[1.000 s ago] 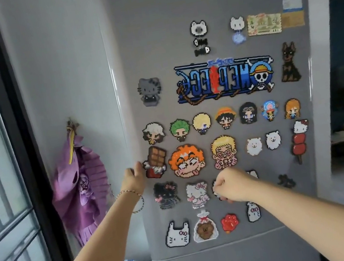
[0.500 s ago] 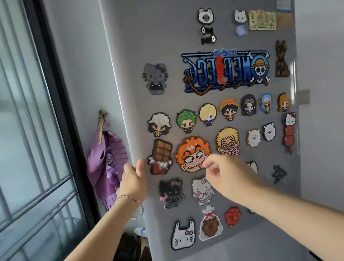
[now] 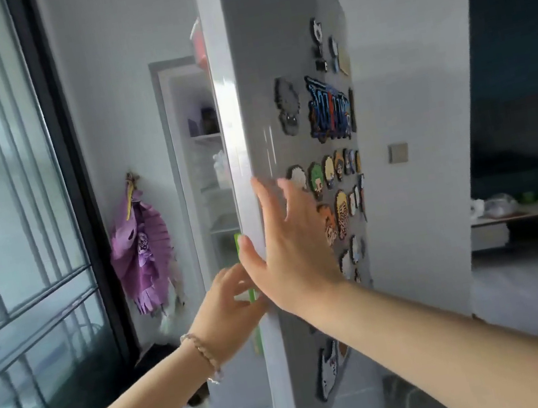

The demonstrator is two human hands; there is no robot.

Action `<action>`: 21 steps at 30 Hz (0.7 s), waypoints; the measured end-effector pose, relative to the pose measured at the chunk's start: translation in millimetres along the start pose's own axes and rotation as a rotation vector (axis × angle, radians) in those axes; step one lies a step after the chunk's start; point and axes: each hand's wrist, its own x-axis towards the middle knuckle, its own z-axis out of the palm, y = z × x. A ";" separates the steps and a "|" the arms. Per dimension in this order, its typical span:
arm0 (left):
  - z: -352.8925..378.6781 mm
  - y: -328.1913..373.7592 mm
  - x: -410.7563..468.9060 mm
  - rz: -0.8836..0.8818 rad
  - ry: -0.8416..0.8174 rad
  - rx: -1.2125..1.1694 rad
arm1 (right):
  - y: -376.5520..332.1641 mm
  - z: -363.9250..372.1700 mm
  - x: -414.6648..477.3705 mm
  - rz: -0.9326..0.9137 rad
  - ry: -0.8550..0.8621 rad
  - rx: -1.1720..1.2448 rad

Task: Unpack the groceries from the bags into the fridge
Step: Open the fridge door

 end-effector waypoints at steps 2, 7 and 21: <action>10.4 20.9 -13.1 -0.007 -0.071 -0.077 | 3.0 -16.1 -6.1 0.078 0.007 -0.108; 45.5 66.7 -17.9 0.088 -0.275 0.064 | 18.0 -56.8 -16.8 0.388 -0.096 -0.329; 150.7 150.4 7.3 0.044 -0.356 0.391 | 192.1 -184.3 -41.7 0.708 -0.048 -0.583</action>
